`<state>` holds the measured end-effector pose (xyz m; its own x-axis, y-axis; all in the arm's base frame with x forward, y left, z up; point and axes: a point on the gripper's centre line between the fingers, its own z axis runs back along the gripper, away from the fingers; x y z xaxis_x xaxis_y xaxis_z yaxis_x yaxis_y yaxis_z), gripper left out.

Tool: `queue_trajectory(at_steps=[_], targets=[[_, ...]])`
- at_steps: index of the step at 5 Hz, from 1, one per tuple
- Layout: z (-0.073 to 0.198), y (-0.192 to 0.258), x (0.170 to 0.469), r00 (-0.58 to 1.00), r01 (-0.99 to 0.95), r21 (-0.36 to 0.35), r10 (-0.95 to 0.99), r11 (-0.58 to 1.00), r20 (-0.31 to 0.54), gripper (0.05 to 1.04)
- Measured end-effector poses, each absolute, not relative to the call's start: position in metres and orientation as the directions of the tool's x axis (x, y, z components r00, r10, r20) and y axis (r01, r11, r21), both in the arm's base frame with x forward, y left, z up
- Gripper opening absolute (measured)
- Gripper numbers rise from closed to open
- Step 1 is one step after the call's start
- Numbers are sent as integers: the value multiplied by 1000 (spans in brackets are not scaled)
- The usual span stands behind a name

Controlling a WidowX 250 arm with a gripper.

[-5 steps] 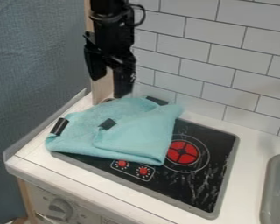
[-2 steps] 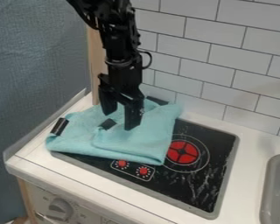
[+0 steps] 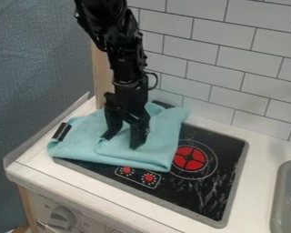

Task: Move the cloth from left to right

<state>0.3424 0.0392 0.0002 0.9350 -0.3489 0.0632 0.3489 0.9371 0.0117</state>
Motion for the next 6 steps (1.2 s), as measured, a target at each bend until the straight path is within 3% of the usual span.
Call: queue_trajectory(at_steps=[3,6], targets=[[-11,15,361,912,405,3,-404,914,71,1000],[-11,-68,371,752,655,38,-656,755,63,1000]])
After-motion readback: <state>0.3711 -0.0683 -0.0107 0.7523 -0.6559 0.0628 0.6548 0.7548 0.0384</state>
